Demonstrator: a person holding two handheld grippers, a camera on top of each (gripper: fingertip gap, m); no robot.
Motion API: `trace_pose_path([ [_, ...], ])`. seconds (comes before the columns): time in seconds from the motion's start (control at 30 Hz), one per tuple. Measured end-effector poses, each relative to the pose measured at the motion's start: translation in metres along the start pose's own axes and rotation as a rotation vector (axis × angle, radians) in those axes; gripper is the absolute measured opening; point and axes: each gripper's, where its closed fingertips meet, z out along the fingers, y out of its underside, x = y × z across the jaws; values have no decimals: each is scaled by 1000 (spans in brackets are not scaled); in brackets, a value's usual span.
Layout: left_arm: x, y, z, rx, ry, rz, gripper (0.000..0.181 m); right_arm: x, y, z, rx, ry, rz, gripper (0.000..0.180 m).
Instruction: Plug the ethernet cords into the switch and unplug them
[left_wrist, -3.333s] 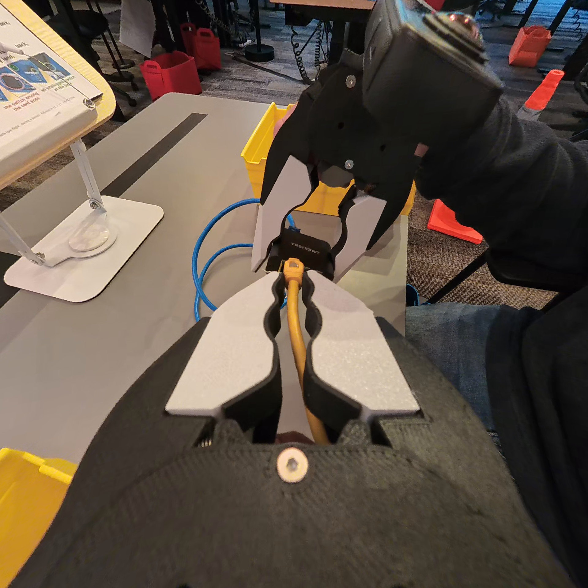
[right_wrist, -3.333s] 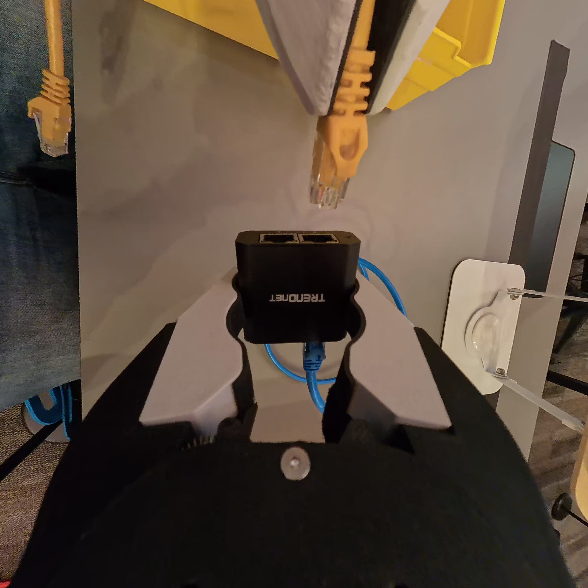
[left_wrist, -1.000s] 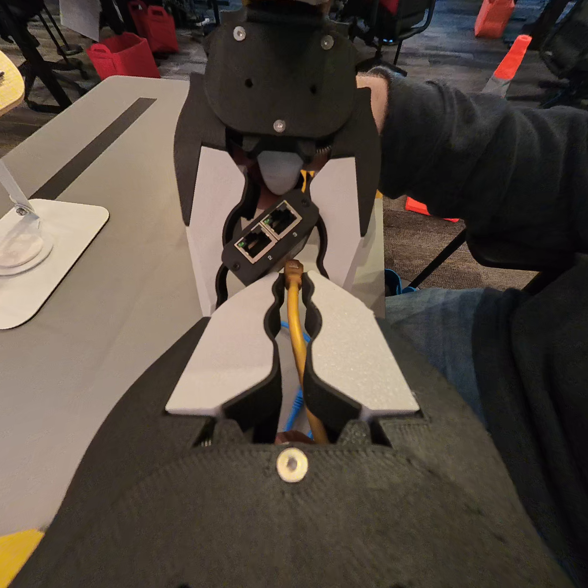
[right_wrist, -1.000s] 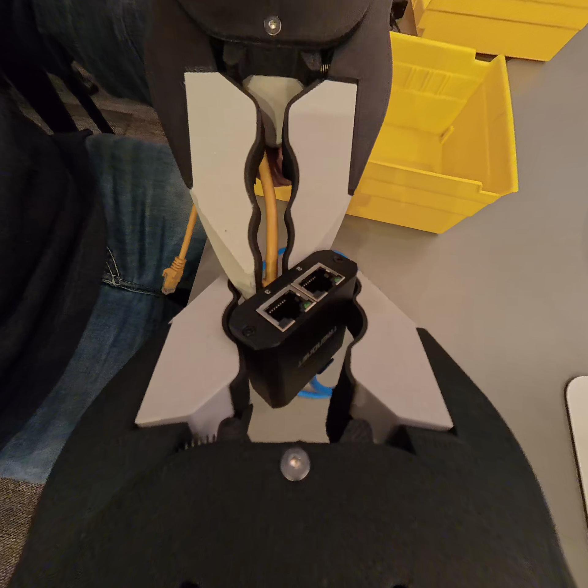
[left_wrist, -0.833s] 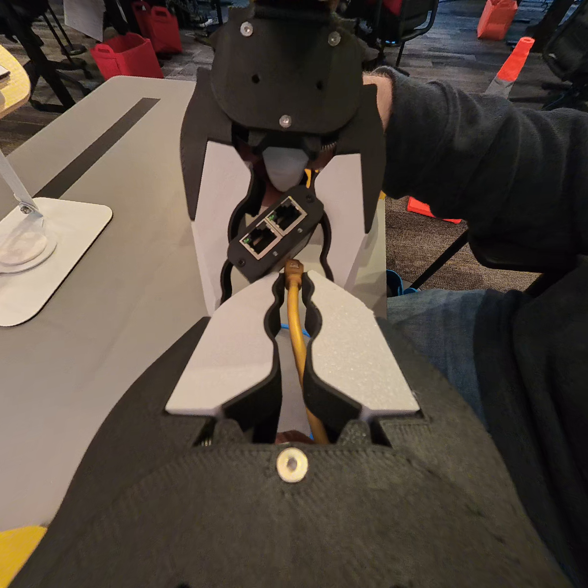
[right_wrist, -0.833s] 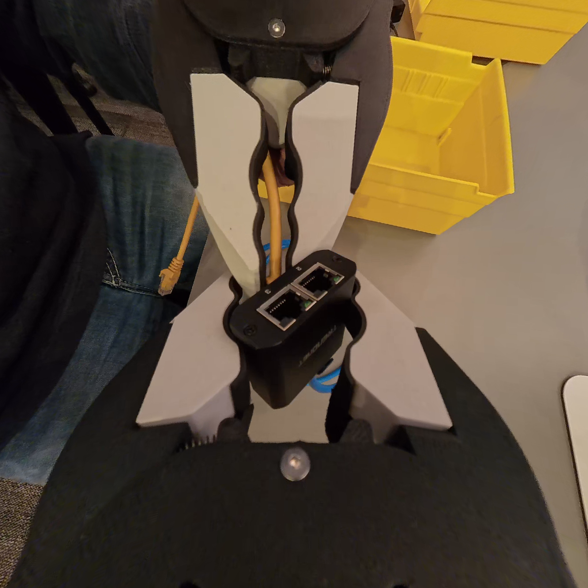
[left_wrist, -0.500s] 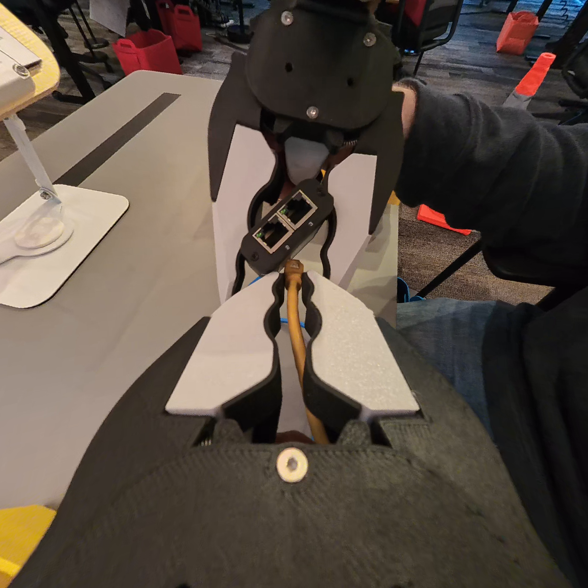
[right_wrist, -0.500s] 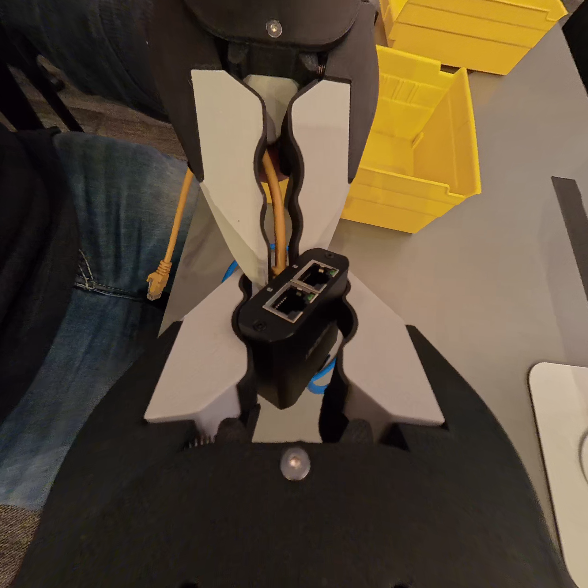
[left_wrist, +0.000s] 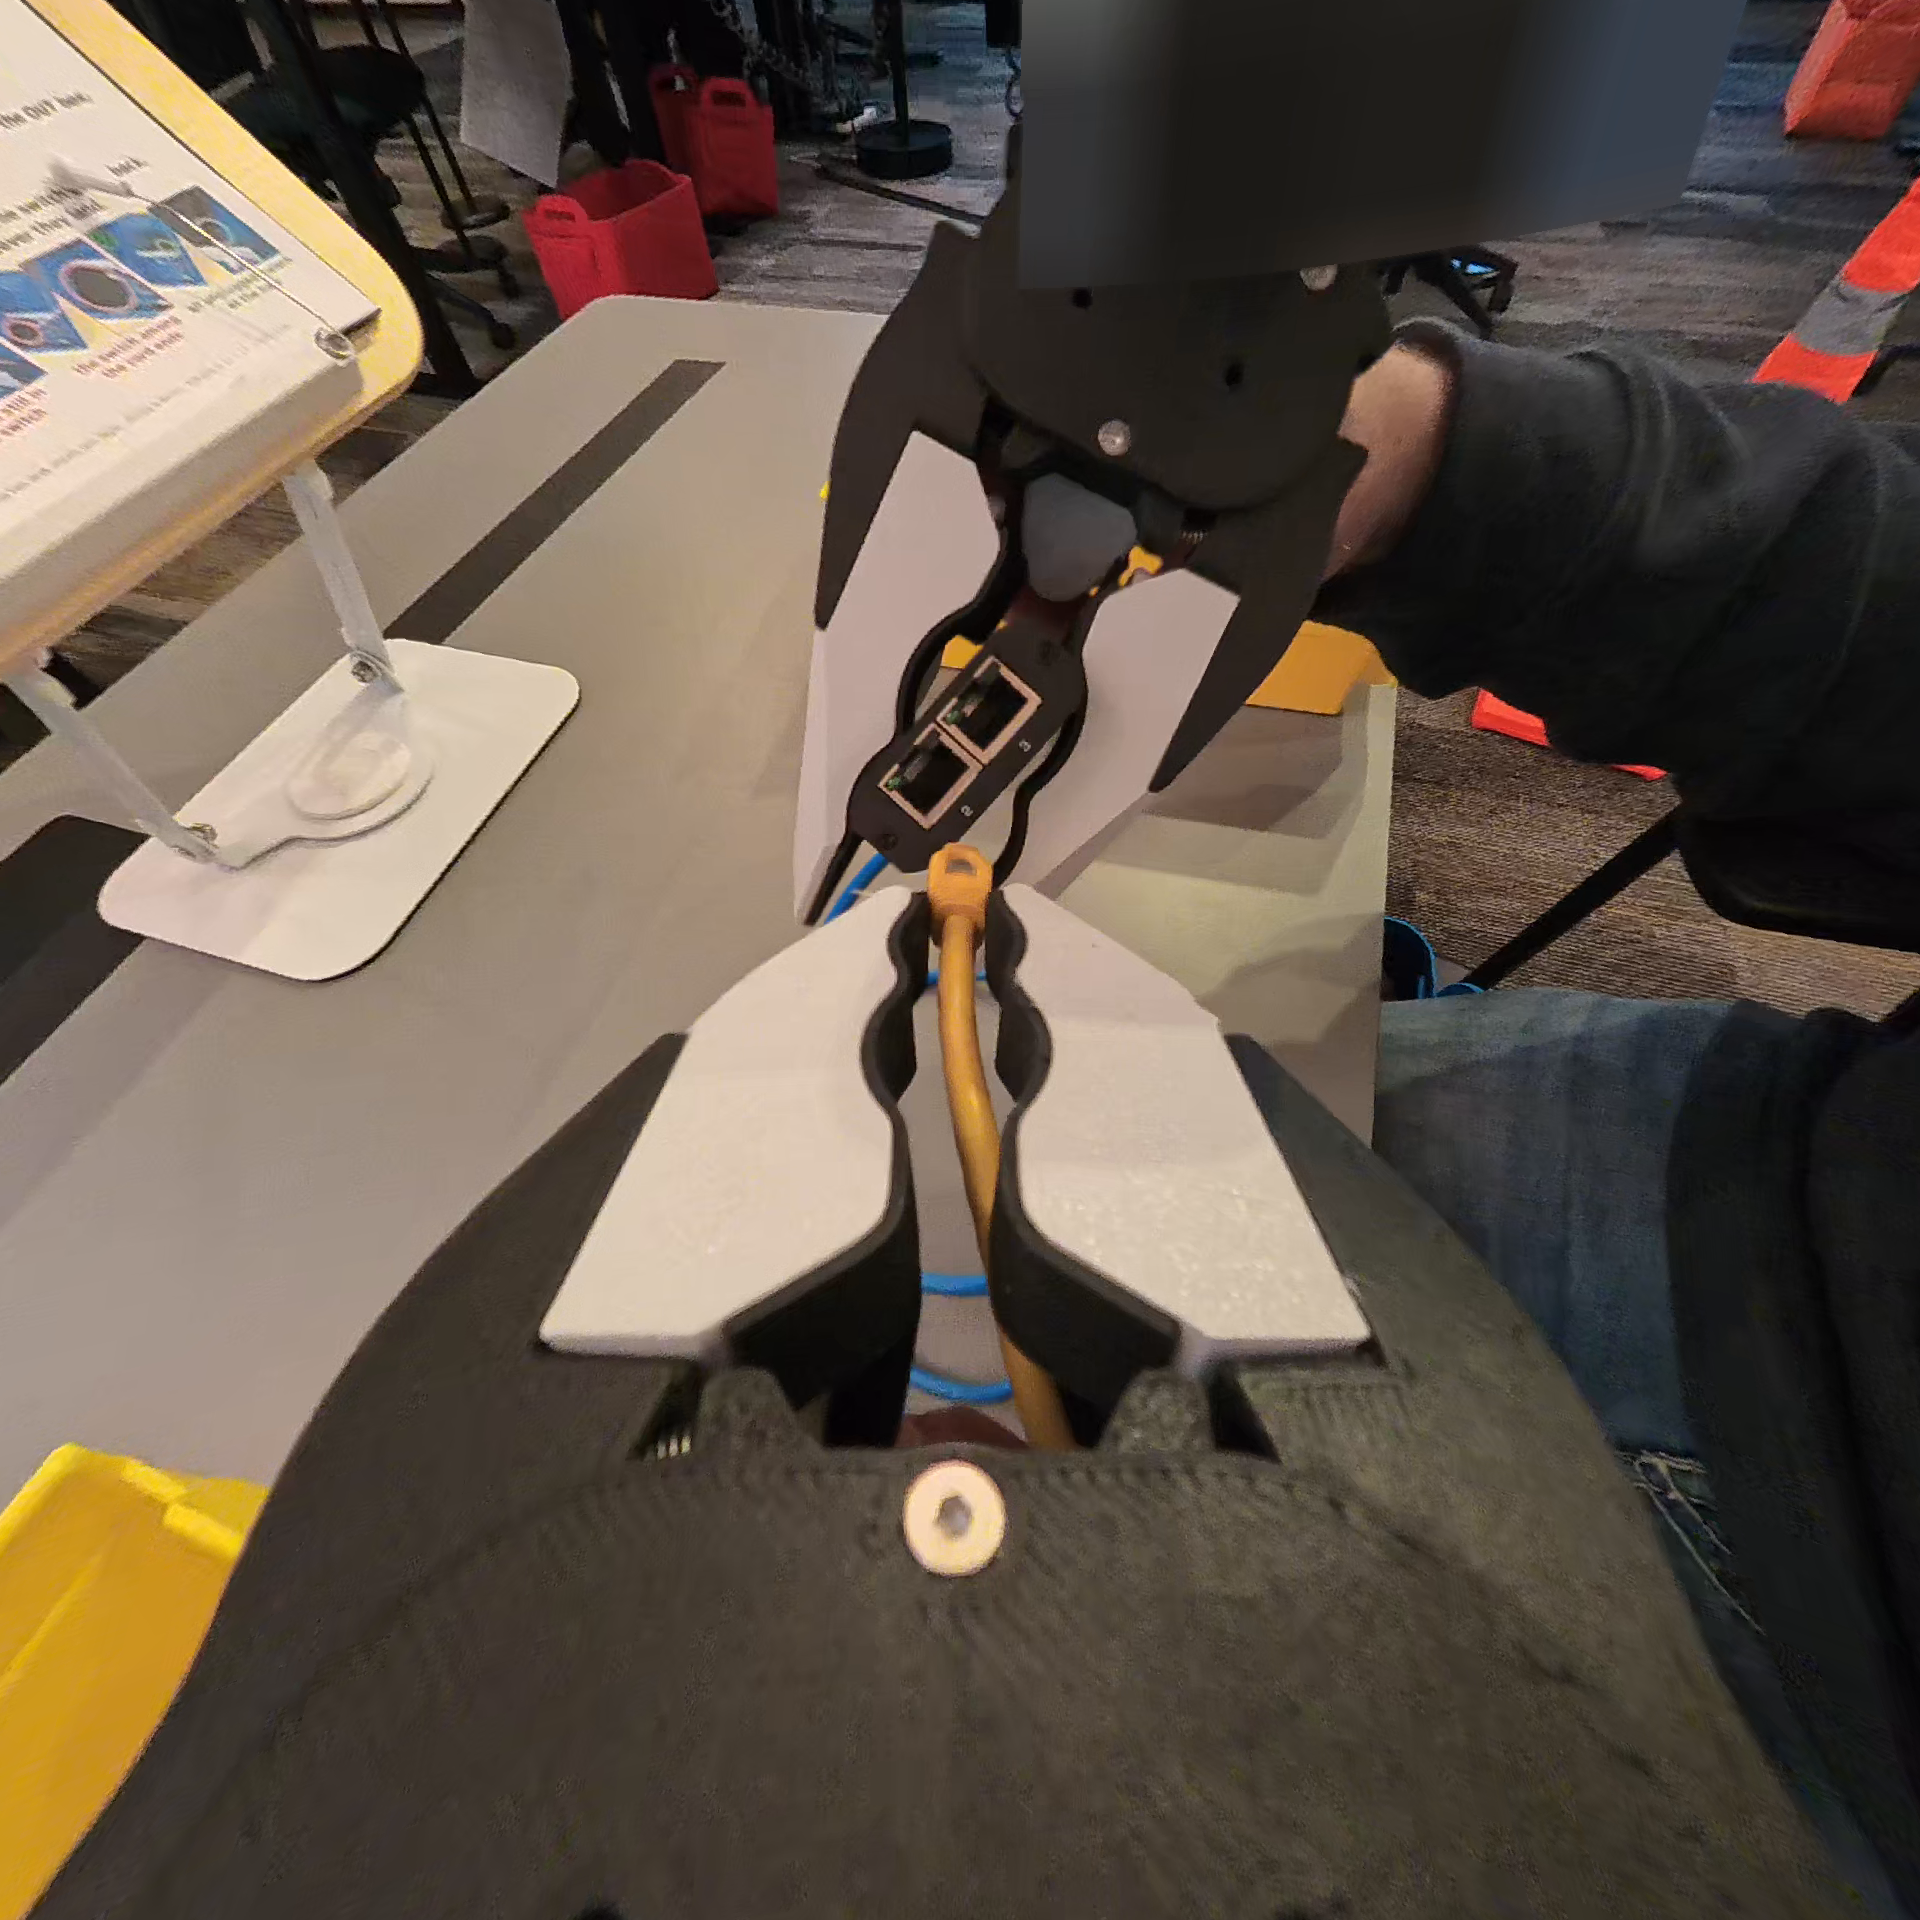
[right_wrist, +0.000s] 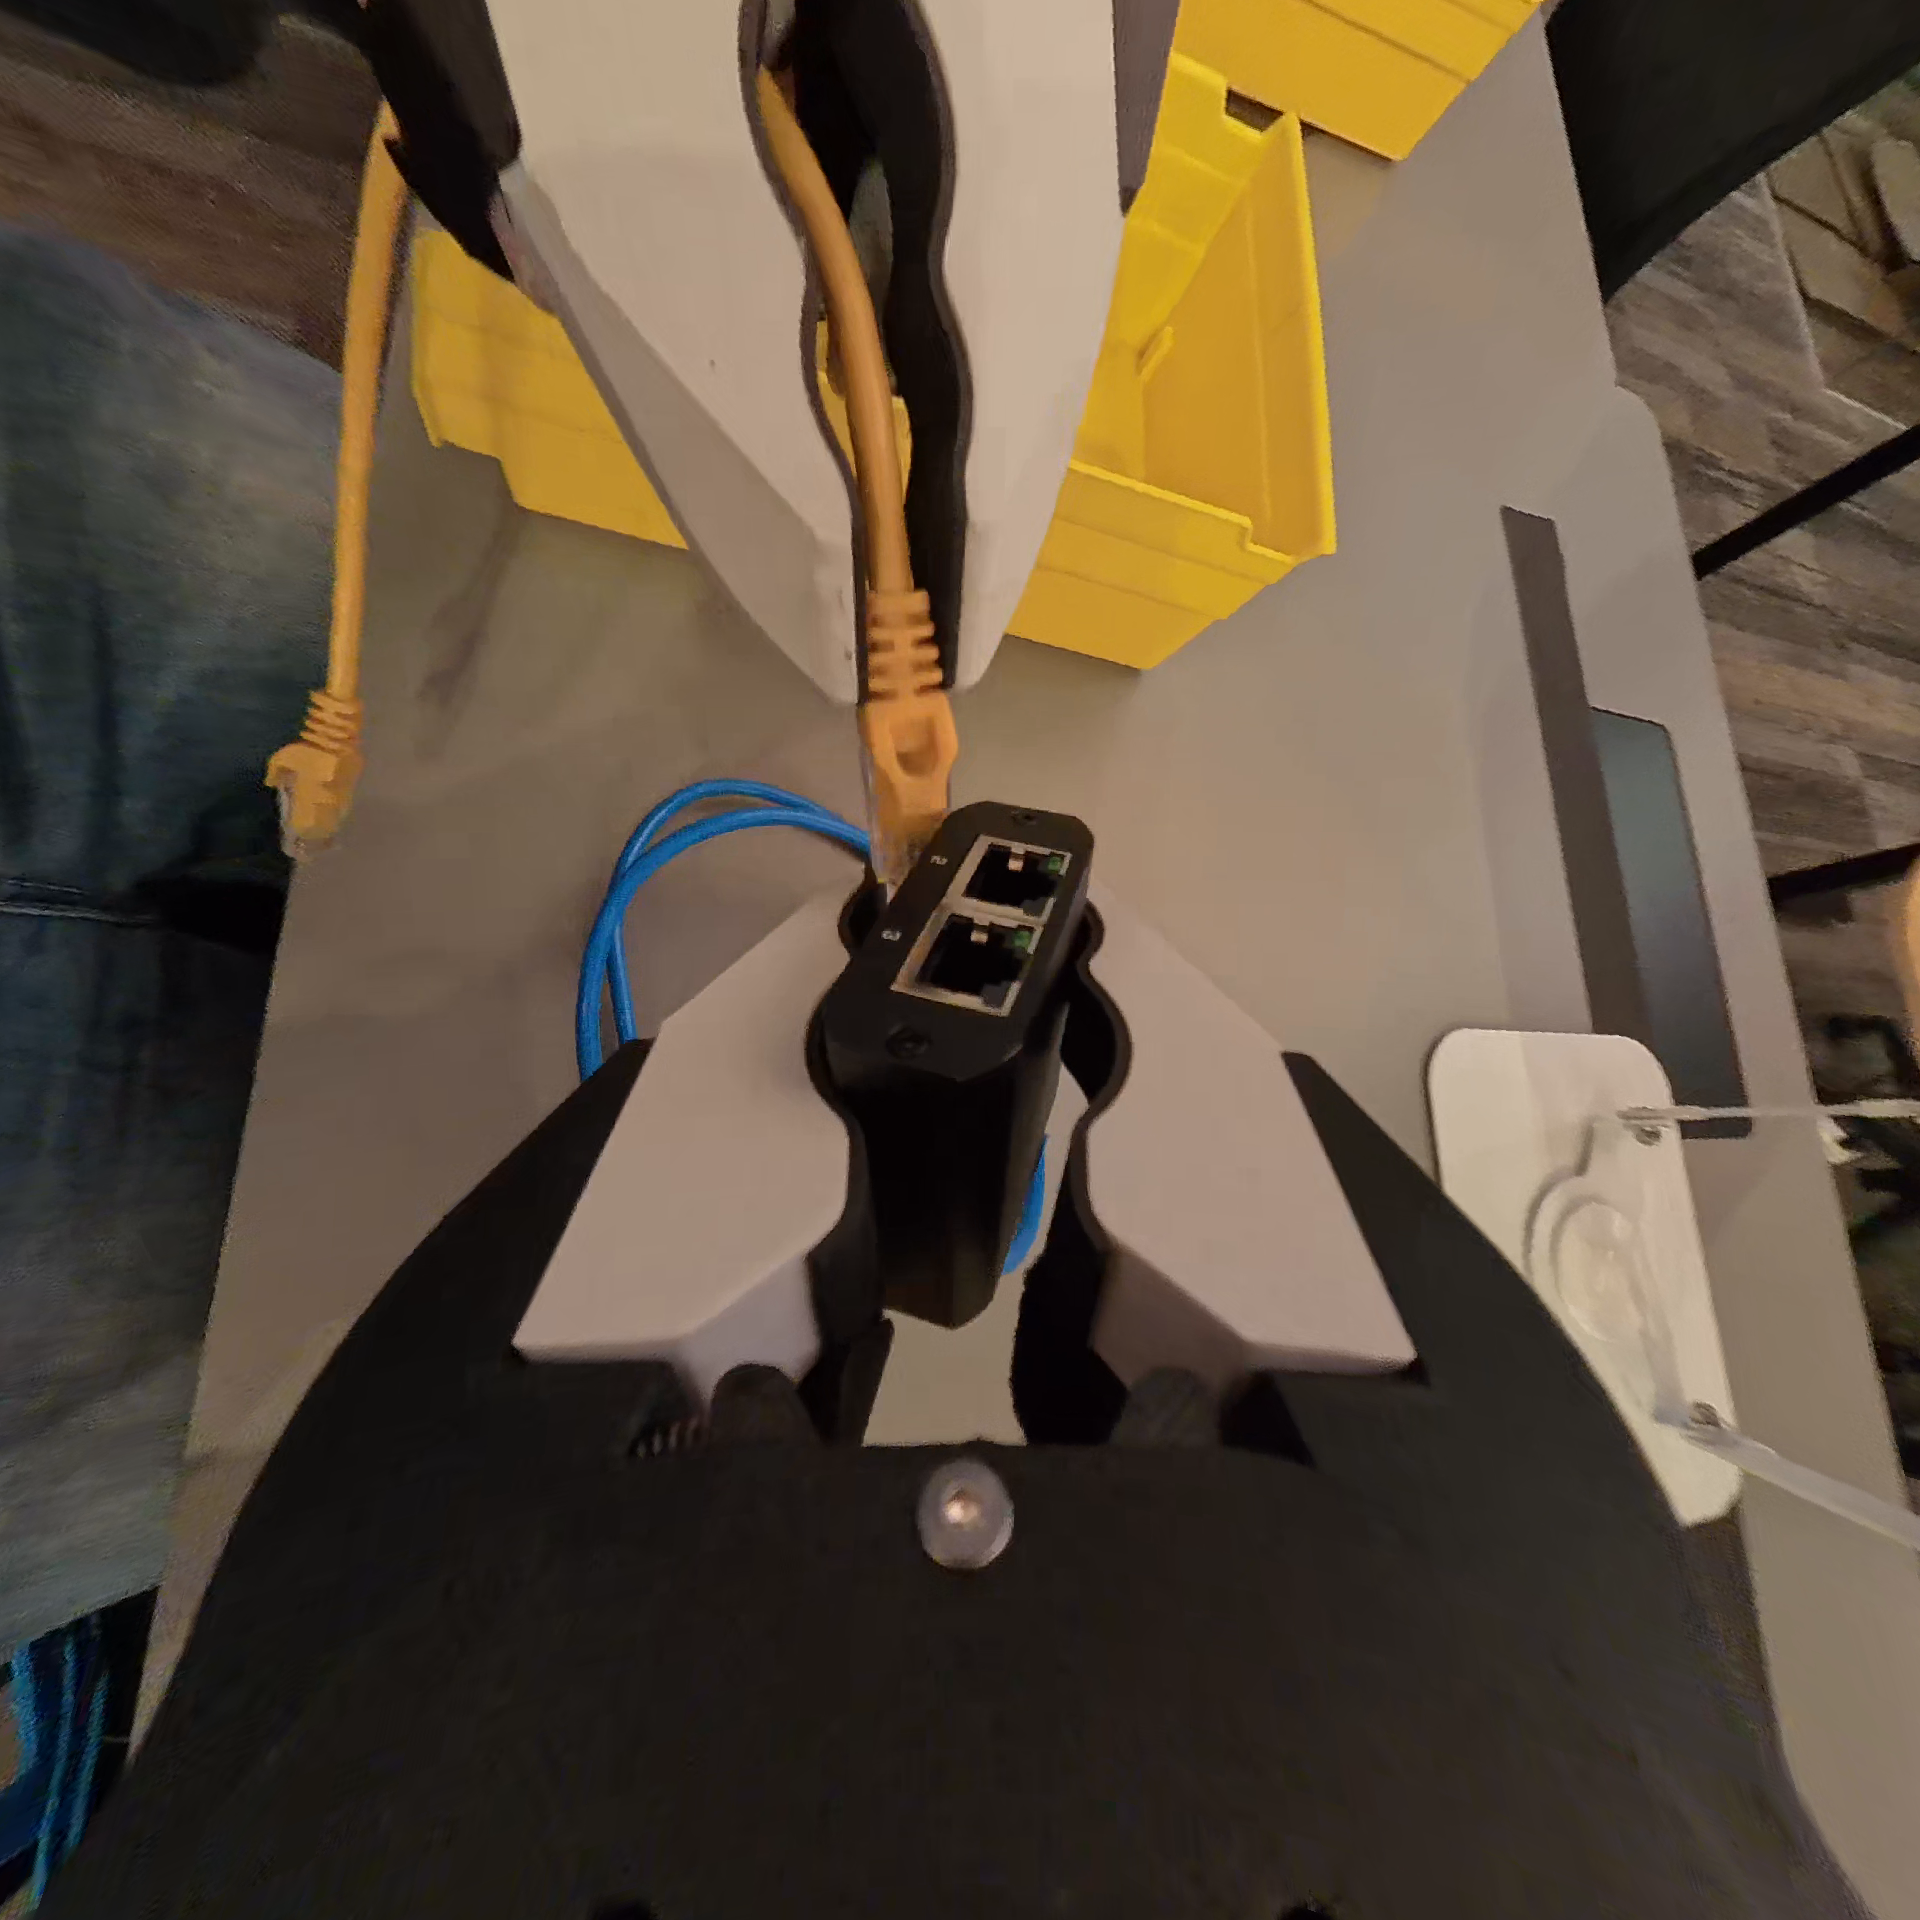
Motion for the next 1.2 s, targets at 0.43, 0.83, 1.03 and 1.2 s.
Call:
trace_pose_path([
  [0.43, -13, -14, -13, 71, -55, -41, 10, 36, 15, -5, -204, 316, -191, 29],
  [0.83, -18, -18, -19, 124, -39, -109, 10, 50, 17, -7, -281, 435, -257, 25],
  [1.03, -19, -19, -19, 136, -37, -125, 10, 52, 16, -8, -298, 454, -270, 24],
  [1.2, -20, -19, -18, 151, -32, -148, 10, 55, 16, -10, -302, 472, -261, 24],
])
